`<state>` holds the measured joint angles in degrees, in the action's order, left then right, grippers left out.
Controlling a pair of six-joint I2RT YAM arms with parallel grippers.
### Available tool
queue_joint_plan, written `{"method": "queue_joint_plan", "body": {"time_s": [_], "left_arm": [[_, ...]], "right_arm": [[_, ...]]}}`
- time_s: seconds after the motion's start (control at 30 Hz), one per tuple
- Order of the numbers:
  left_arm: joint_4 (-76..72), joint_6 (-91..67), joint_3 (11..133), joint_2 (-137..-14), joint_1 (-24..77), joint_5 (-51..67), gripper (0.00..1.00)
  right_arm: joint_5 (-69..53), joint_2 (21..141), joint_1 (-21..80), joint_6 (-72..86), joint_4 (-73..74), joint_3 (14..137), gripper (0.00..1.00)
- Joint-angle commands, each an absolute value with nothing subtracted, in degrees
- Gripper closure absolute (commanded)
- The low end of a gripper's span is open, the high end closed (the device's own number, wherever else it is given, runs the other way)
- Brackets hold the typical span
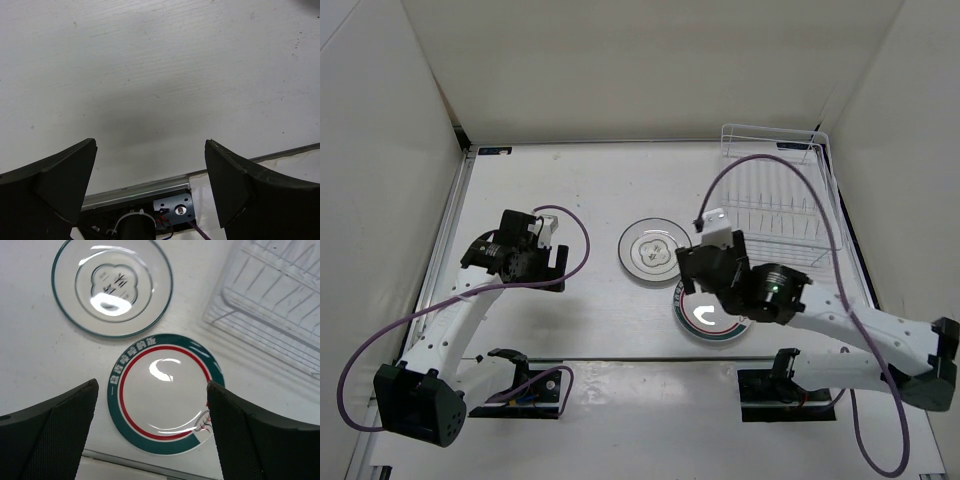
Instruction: Unload the plates from the dish rack
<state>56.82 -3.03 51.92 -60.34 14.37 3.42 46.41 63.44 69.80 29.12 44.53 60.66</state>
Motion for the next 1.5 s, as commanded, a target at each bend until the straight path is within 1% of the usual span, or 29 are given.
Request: {"method": "queue_joint_plan", "body": {"time_s": [0.0,0.03,0.07,0.13,0.17,0.2,0.3,0.4,0.43,0.47,0.5,0.57,0.6,0.7,0.77,1.1,1.23,1.33,1.47], "left_arm": [[56.51,-3.16,53.52,-59.59,14.15,5.0,0.0],[56.51,-3.16,53.44,-59.59,14.32,4.66,0.0],[56.6,-3.16,53.44,-59.59,14.24,4.66,0.0],[56.69,-3.16,53.44,-59.59,14.33,4.83,0.0],[56.52,-3.16,53.35,-59.59,14.15,4.66,0.0],[56.6,-3.08,53.35,-59.5,14.32,4.75,0.0],[56.51,-3.08,53.17,-59.33,14.24,4.31,0.0],[56.6,-2.9,53.17,-59.24,14.24,4.39,0.0],[56.51,-3.07,53.26,-59.33,14.24,4.66,0.0],[56.43,-3.08,53.26,-59.33,14.24,4.48,0.0],[56.6,-2.99,53.35,-59.33,14.15,4.83,0.0],[56.77,-3.08,53.52,-59.41,14.24,4.83,0.0],[56.6,-3.08,53.35,-59.33,14.24,4.66,0.0],[56.43,-2.99,53.18,-58.89,14.32,4.75,0.0],[56.25,-2.99,53.0,-58.36,14.33,4.4,0.0],[56.34,-2.99,53.17,-58.54,14.24,5.71,0.0],[56.25,-2.99,53.17,-58.36,14.33,5.71,0.0],[56.34,-2.99,53.09,-58.27,14.33,5.71,0.0],[56.25,-2.9,53.0,-58.36,14.24,5.54,0.0]], "right_arm": [[44.13,58.89,64.87,26.11,43.59,59.59,0.1],[41.51,58.28,63.65,24.36,43.33,59.5,0.1],[40.35,58.1,59.46,24.0,43.16,59.33,0.1],[37.63,58.27,56.53,22.94,42.98,58.98,0.1],[34.48,58.62,52.51,22.68,42.98,59.24,0.1],[34.19,58.8,51.08,23.02,43.5,59.15,0.1],[28.85,56.43,43.17,23.55,41.93,58.01,0.1],[23.49,53.18,33.08,24.34,41.74,58.18,0.1],[22.68,53.0,31.57,24.69,42.01,58.36,0.1],[19.02,52.74,29.99,25.39,42.27,58.62,0.1],[17.77,52.73,25.53,25.75,42.1,58.62,0.1],[13.13,53.0,22.77,26.54,41.05,58.1,0.1],[9.35,54.3,18.76,27.24,40.87,57.14,0.1],[1.17,57.21,14.17,28.65,39.55,55.3,0.1],[-1.39,58.27,12.14,29.61,38.5,53.71,0.1],[-2.02,54.41,6.42,33.57,36.65,48.17,0.1],[-2.72,56.07,4.49,35.51,35.52,47.11,0.1],[-7.02,59.32,2.29,37.26,34.63,47.37,0.1],[-9.4,62.92,-1.12,39.28,33.4,47.46,0.1]]}}
